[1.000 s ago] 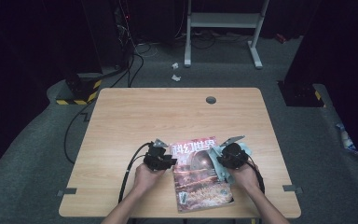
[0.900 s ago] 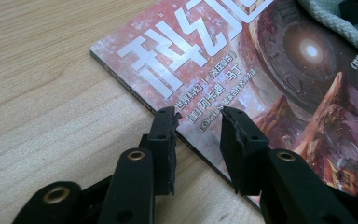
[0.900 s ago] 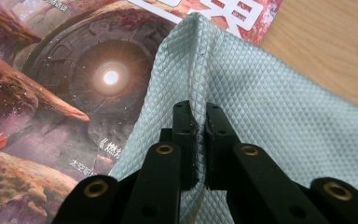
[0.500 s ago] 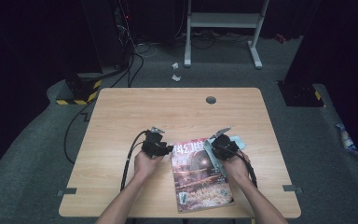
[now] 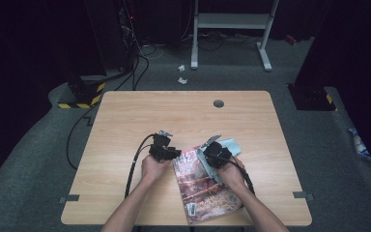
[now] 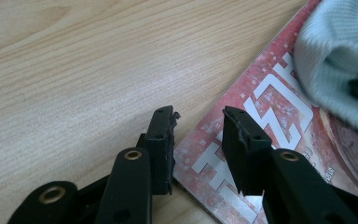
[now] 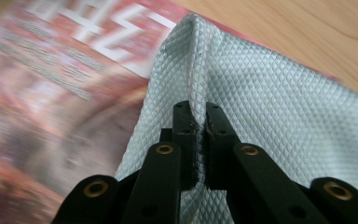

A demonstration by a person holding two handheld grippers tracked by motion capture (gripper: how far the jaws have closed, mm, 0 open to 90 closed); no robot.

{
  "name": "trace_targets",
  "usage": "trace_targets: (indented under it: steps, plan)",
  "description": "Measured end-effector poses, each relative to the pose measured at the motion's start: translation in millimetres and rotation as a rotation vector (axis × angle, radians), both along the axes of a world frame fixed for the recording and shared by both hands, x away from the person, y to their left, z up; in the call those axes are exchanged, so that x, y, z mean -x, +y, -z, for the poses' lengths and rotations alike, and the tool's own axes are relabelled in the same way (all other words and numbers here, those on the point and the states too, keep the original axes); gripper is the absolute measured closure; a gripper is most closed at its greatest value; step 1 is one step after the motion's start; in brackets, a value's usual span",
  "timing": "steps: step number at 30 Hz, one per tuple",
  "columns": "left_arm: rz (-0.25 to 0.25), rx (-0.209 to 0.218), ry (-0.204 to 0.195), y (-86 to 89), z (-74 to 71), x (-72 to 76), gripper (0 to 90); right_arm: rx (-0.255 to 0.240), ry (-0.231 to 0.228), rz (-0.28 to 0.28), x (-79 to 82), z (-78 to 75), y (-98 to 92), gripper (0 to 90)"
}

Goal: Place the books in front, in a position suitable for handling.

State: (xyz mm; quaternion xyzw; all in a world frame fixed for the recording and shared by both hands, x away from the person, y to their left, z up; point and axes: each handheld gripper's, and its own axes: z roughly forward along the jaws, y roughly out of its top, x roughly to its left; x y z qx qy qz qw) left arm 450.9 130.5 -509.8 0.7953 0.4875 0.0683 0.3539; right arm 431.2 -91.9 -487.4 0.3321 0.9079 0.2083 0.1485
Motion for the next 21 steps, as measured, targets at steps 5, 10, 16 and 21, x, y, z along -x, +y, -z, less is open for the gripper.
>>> trace_targets:
  steps: [5, 10, 16, 21]
  plan:
    - [0.017, 0.011, -0.001, 1.1, 0.7, 7.4, 64.6, -0.025, 0.024, -0.12, 15.8, 2.3, 37.3, 84.7]
    - [0.023, 0.017, 0.001, 3.2, 1.0, 8.0, 64.9, -0.038, 0.043, -0.2, 25.9, 2.5, 67.7, 84.6]
    - [0.022, -0.02, 0.006, 7.8, -2.3, 13.6, 62.8, -0.04, 0.045, -0.116, 8.4, 1.7, 40.5, 84.1]
    - [0.036, -0.048, -0.005, 9.9, -3.9, 19.9, 63.4, -0.074, 0.075, 0.056, -13.3, -3.6, -9.1, 84.6]
